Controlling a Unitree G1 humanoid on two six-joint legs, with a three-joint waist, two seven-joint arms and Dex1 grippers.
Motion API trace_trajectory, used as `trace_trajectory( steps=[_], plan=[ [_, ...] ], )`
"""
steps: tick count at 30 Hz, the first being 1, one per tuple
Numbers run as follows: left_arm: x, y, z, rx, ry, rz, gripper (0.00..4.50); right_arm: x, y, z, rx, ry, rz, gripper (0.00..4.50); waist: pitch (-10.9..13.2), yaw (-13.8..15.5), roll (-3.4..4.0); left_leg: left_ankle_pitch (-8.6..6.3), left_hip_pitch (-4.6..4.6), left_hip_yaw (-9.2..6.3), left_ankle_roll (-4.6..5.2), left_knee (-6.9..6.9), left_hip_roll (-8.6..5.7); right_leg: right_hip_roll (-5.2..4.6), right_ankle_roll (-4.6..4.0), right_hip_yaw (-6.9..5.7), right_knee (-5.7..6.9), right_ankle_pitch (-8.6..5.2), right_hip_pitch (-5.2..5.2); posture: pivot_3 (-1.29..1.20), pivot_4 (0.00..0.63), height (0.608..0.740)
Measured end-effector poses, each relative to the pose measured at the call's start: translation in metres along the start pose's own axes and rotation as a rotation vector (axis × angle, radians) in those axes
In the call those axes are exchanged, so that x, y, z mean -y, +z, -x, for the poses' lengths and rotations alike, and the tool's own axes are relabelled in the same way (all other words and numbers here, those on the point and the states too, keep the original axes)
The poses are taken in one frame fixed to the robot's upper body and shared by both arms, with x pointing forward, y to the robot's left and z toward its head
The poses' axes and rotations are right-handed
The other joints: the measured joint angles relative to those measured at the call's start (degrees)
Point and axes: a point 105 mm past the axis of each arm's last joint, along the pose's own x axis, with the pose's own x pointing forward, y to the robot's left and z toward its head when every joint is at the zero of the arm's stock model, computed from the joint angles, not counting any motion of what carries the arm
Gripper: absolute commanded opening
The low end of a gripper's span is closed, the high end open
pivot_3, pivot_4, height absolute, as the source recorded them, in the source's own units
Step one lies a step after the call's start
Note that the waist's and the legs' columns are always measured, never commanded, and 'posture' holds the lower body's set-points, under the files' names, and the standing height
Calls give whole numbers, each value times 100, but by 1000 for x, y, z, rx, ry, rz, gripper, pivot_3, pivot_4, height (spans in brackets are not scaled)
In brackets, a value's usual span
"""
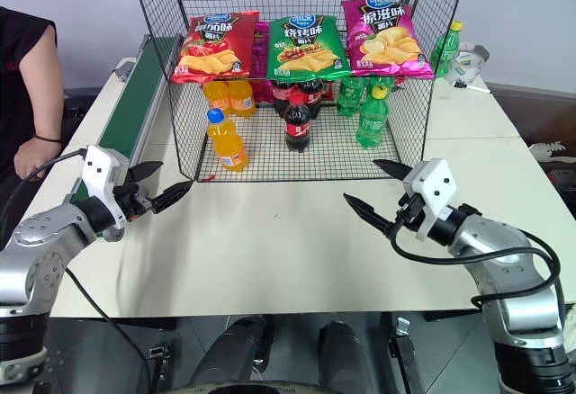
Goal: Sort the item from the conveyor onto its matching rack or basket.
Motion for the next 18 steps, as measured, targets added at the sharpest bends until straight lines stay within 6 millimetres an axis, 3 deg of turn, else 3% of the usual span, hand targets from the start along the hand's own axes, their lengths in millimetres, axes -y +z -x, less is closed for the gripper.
trace_trajectory(
  steps=[18],
  plan=[
    [0,2,-1,20,4,3,4490,3,-1,-5,1,-11,6,4500,0,2,1,0,0,0,0,-1,0,0,0,0,-1,0,-1,0,150,740]
  ],
)
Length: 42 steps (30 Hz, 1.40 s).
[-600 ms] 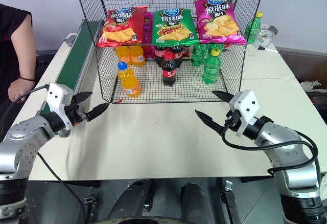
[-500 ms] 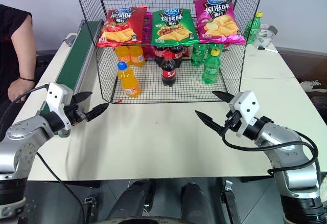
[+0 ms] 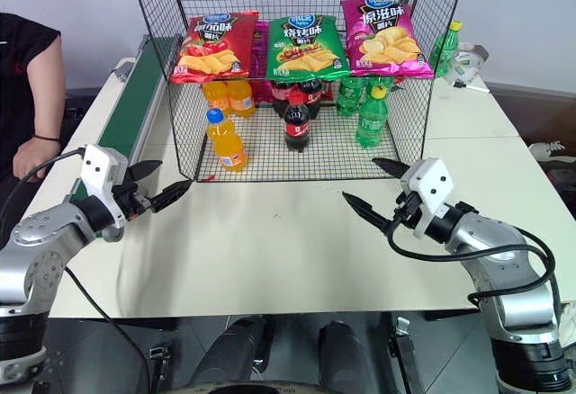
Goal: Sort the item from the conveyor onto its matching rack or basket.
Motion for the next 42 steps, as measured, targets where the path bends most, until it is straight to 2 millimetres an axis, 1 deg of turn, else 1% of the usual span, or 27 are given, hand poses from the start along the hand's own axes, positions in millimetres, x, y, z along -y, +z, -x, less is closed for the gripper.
trace_trajectory(
  steps=[10,15,24,33,42],
  plan=[
    [-1,1,-1,8,8,-2,4490,1,0,0,0,-10,1,4500,0,-2,0,0,0,0,0,0,0,0,0,0,0,0,0,0,150,740],
    [-1,-5,1,-9,17,9,4490,1,0,0,0,-10,0,4500,0,-3,0,0,0,0,0,0,0,0,0,0,0,0,0,0,150,740],
    [0,-7,6,-17,31,4,4490,-3,-2,-3,-4,8,-6,4500,0,-4,1,0,0,0,0,-1,0,0,-1,0,-1,0,0,0,150,740],
    [-4,-6,10,-13,63,0,4490,-4,4,-8,12,21,6,4500,0,-3,1,0,0,0,0,-2,0,0,-1,0,-3,-1,0,0,150,740],
    [-4,-6,9,-6,67,7,4490,-1,8,-12,15,13,20,4500,1,-2,1,-1,-1,0,0,-2,0,0,-1,0,-5,-1,0,0,150,740]
  ],
)
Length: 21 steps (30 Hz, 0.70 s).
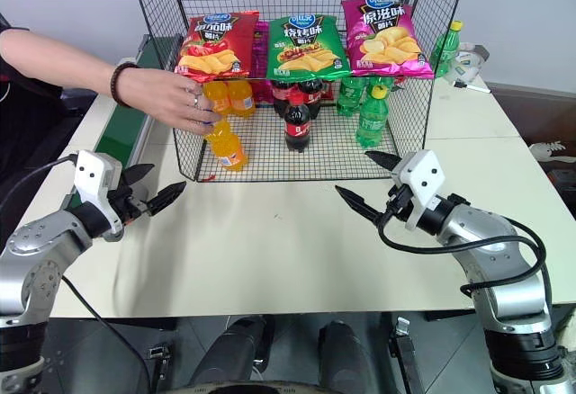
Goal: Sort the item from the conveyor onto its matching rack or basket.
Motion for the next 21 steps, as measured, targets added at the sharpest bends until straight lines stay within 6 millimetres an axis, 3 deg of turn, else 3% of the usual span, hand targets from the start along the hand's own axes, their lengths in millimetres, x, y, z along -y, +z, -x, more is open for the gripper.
trace_trajectory(
  steps=[21],
  plan=[
    [-6,9,-6,58,34,-20,4490,6,0,-7,6,0,15,4500,0,-1,0,0,0,0,0,0,0,1,1,0,-1,1,0,0,150,740]
  ],
)
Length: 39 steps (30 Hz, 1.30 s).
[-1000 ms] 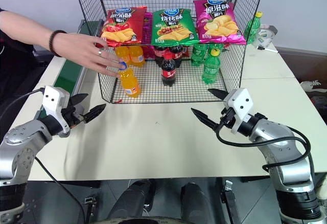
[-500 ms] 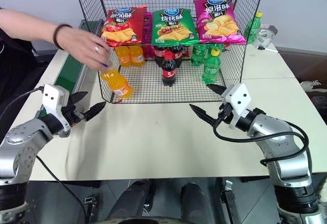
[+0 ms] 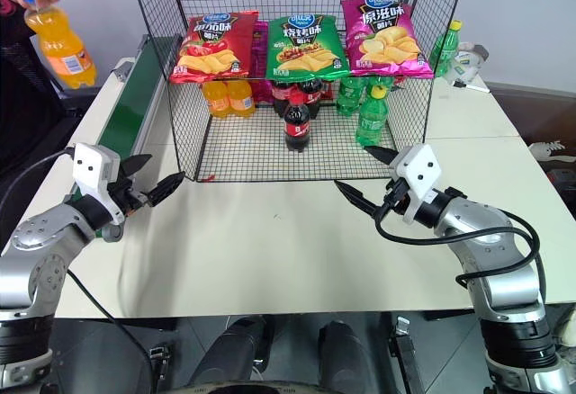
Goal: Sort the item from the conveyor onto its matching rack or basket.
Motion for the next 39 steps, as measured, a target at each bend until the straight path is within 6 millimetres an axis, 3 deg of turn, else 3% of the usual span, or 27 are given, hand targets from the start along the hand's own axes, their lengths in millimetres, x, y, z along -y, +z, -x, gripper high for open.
trace_trajectory(
  steps=[8,13,19,27,33,39],
  plan=[
    [-4,-1,-1,7,34,1,4490,-2,3,-10,45,-23,-28,4500,1,0,1,0,0,0,0,0,0,1,0,0,0,0,-1,0,150,740],
    [-25,-9,3,-18,152,0,4490,-6,10,-21,90,-54,-80,4500,2,-7,3,0,0,0,0,-3,0,1,2,0,1,1,-6,0,150,740],
    [-63,-2,20,49,361,19,4490,-8,12,-24,79,-57,-76,4500,1,3,2,0,0,-1,0,0,0,1,3,-1,-1,2,-13,0,150,740],
    [-79,0,30,85,485,15,4490,-7,14,-28,75,-67,-82,4500,1,-1,2,0,0,-1,0,-1,0,1,18,-1,0,10,-13,0,150,740],
    [-84,-2,33,68,538,-4,4490,-31,9,-30,61,111,-170,4500,1,0,2,0,0,-1,0,0,0,1,19,-2,0,10,-9,0,150,740],
    [-89,-7,40,85,535,78,4490,-40,6,-31,55,153,-185,4500,1,-9,2,0,1,-1,0,-2,1,2,8,-2,0,5,-11,0,150,740]
  ],
)
